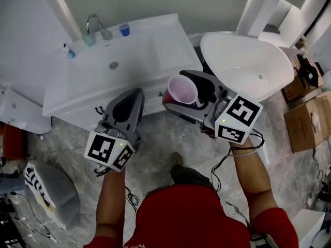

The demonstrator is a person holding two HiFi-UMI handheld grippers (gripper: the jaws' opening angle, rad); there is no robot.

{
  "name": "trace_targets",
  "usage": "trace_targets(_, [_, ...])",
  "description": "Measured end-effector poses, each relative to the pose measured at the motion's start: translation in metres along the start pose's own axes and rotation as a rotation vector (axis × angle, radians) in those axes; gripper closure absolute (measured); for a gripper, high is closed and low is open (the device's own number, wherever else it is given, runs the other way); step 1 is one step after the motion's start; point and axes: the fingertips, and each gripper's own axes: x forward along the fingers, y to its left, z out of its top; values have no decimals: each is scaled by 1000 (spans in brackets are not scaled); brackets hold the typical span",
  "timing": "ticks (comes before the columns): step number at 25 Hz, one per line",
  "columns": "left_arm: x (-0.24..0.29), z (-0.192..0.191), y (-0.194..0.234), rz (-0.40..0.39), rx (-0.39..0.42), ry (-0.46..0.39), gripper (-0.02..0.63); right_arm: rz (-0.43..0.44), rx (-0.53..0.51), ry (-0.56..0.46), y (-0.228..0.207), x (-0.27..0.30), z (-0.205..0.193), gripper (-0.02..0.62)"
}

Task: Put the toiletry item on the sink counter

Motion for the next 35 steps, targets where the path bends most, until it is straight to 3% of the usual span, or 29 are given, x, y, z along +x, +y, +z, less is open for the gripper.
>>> trace_targets(8, [82, -3, 46, 65, 15, 4, 589, 47, -6, -8, -95, 22, 9, 250])
trace_targets(16, [125, -7, 78, 111, 7, 12, 589, 77, -12, -4, -146, 47, 13, 250])
trace_targets(25, [165, -10, 138, 98, 19, 8, 589, 73, -34, 11, -194, 101, 15, 250])
trace_targets(35, [219, -17, 232, 47, 26, 18, 589, 1, -51, 31, -269, 183, 17, 250])
